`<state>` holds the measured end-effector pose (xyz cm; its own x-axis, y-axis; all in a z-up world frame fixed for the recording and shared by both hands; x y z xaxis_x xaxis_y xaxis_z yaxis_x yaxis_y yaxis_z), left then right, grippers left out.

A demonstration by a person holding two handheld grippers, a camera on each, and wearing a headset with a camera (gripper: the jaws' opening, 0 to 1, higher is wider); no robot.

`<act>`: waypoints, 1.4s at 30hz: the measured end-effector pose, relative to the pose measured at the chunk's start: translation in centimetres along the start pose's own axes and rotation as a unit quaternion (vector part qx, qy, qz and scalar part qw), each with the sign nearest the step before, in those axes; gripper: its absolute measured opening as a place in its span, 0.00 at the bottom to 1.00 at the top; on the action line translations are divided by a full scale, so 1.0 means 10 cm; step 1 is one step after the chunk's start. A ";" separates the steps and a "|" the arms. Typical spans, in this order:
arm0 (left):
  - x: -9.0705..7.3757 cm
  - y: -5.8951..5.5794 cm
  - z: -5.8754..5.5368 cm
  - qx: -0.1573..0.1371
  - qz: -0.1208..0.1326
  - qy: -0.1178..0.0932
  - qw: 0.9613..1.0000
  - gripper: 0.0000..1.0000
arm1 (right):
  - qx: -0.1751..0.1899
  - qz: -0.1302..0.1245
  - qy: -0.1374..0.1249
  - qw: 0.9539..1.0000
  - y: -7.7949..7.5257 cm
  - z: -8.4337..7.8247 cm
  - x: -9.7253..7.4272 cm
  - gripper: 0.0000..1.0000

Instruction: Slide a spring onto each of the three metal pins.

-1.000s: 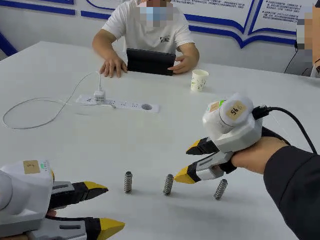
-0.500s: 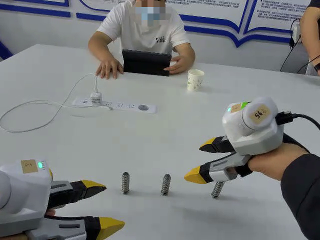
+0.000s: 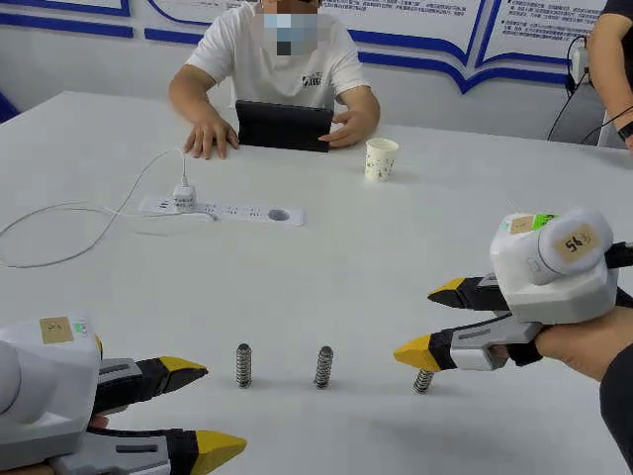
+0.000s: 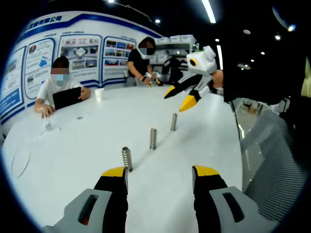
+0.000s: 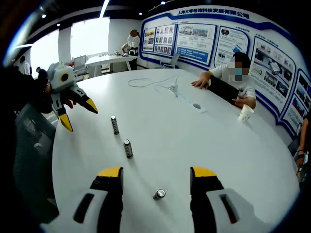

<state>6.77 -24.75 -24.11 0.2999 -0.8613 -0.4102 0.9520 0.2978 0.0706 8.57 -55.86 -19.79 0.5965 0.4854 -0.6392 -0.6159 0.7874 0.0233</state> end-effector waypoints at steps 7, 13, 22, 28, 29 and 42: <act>0.00 -0.01 0.01 0.000 0.000 -0.001 1.000 0.55 | 0.004 -0.008 -0.011 1.000 -0.01 -0.14 -0.13 0.57; -0.01 0.00 0.00 -0.003 0.000 -0.001 1.000 0.57 | 0.012 -0.012 -0.023 1.000 0.02 -0.25 -0.20 0.58; -0.04 0.00 -0.02 -0.006 0.004 0.000 1.000 0.58 | 0.027 -0.017 -0.036 0.999 0.09 -0.43 -0.27 0.59; -0.05 0.00 -0.03 -0.009 0.007 -0.002 1.000 0.59 | 0.037 -0.022 -0.044 0.998 0.13 -0.54 -0.31 0.59; -0.05 0.00 -0.03 -0.009 0.008 -0.002 1.000 0.59 | 0.038 -0.024 -0.046 0.998 0.13 -0.55 -0.31 0.59; -0.07 -0.02 -0.05 -0.015 0.012 -0.006 1.000 0.60 | 0.057 -0.028 -0.075 0.995 0.24 -0.73 -0.38 0.60</act>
Point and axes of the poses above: the centre of the closed fingertips' face, and the gripper's own axes: x roughly forward along the fingers, y roughly to its left, z roughly out of its top, the point moved 9 cm from there along -x, roughly backward along the fingers, and after that the axes turned 10 degrees about x, right-handed, at the moved point
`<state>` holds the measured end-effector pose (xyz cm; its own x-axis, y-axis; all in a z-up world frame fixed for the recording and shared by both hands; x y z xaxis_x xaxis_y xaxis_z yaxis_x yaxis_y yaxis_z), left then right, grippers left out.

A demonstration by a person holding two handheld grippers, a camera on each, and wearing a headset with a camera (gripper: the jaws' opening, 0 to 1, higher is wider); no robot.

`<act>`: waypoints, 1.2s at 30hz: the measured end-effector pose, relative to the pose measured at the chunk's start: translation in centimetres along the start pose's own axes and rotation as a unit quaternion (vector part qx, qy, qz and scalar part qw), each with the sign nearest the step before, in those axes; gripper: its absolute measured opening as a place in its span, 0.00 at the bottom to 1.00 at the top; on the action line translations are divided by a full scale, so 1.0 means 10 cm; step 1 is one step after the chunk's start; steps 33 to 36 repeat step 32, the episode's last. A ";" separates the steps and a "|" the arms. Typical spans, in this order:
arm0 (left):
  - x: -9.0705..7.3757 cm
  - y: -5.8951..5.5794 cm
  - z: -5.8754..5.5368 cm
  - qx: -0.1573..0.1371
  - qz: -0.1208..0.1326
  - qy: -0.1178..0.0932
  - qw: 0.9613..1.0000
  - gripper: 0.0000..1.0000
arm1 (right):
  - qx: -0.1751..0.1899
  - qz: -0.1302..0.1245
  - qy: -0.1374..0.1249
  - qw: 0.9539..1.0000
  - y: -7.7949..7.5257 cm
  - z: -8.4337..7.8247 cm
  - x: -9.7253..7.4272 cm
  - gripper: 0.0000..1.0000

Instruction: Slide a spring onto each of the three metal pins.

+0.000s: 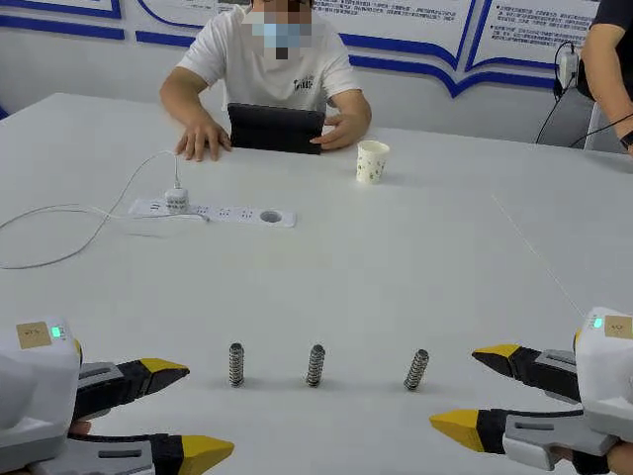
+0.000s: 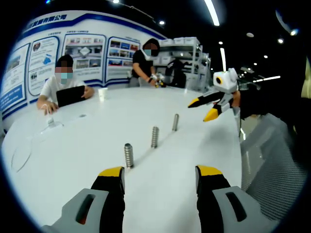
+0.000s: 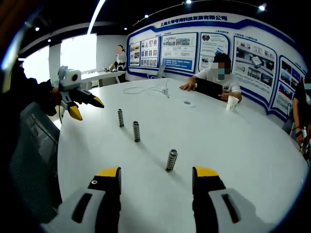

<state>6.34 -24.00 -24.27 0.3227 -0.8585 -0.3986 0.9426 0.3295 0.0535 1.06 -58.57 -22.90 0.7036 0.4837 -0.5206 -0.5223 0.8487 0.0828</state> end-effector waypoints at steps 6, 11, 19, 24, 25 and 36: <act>0.00 0.00 -0.05 -0.006 0.003 0.001 1.000 0.60 | 0.014 -0.005 -0.014 1.000 0.02 -0.06 -0.02 0.61; -0.01 0.00 -0.06 -0.009 0.004 0.002 1.000 0.61 | 0.019 -0.006 -0.018 1.000 0.03 -0.11 -0.02 0.61; -0.01 0.00 -0.07 -0.010 0.006 0.002 1.000 0.61 | 0.023 -0.011 -0.025 0.999 0.01 -0.11 -0.02 0.62; -0.01 0.01 -0.07 -0.011 0.007 0.001 1.000 0.61 | 0.024 -0.011 -0.023 0.999 0.02 -0.13 -0.02 0.62; -0.01 0.00 -0.07 -0.011 0.007 0.001 1.000 0.61 | 0.024 -0.012 -0.023 0.999 0.03 -0.13 -0.02 0.62; -0.02 0.00 -0.07 -0.011 0.007 0.001 1.000 0.61 | 0.024 -0.014 -0.026 0.999 0.02 -0.12 -0.03 0.63</act>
Point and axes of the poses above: the centre of the closed fingertips' face, and the gripper's own axes: x roughly forward along the fingers, y roughly to its left, z roughly out of its top, the point moved 9 cm from there along -x, roughly backward along the fingers, and after that the axes turned 10 degrees about x, right-handed, at the moved point
